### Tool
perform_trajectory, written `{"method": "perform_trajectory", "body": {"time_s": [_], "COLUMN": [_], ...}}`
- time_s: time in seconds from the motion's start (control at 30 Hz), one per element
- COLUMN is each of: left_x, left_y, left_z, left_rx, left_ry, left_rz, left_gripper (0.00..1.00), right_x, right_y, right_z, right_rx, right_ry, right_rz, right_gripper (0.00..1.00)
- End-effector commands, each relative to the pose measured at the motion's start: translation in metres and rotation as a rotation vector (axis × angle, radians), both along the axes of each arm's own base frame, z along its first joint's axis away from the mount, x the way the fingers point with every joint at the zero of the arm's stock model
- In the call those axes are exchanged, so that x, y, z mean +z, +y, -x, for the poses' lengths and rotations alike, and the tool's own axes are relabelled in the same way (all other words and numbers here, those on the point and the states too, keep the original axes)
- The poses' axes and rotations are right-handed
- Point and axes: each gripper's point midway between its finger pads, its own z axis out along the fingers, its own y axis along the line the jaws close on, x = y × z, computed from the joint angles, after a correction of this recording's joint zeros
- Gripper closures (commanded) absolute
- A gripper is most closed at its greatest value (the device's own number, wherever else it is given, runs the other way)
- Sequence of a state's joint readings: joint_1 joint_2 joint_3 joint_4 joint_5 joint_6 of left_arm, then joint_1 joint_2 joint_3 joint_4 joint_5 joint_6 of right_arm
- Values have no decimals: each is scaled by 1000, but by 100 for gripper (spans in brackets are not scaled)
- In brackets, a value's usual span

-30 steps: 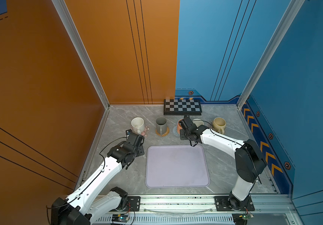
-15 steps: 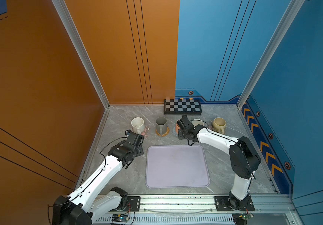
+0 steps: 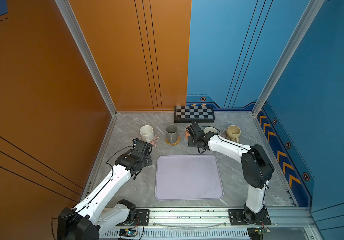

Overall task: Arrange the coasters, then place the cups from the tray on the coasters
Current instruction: 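Carry the orange mug over the blue knit coaster with the right gripper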

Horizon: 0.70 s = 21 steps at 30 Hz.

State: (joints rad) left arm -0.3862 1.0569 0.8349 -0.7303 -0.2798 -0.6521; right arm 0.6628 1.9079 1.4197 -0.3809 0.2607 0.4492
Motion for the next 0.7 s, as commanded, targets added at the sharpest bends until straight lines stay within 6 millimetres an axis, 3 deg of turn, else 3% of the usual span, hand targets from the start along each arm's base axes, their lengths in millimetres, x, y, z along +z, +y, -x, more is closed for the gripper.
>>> {"method": "perform_trajectory", "body": {"time_s": [0.0, 0.43, 0.67], "left_x": [-8, -13, -16], "left_y": [5, 9, 11], "left_z": [5, 2, 4], "left_rx": [0, 20, 26], "left_ry": [34, 38, 43], "left_rz": [-15, 2, 4], "left_gripper": [67, 67, 67], "right_x": [30, 21, 32], "right_y": [10, 8, 10], "right_z": [-22, -27, -28], "right_rx": [-19, -20, -21], "right_ry": [-121, -129, -157], "right_rz": [-25, 8, -10], "right_gripper": [100, 100, 100]}}
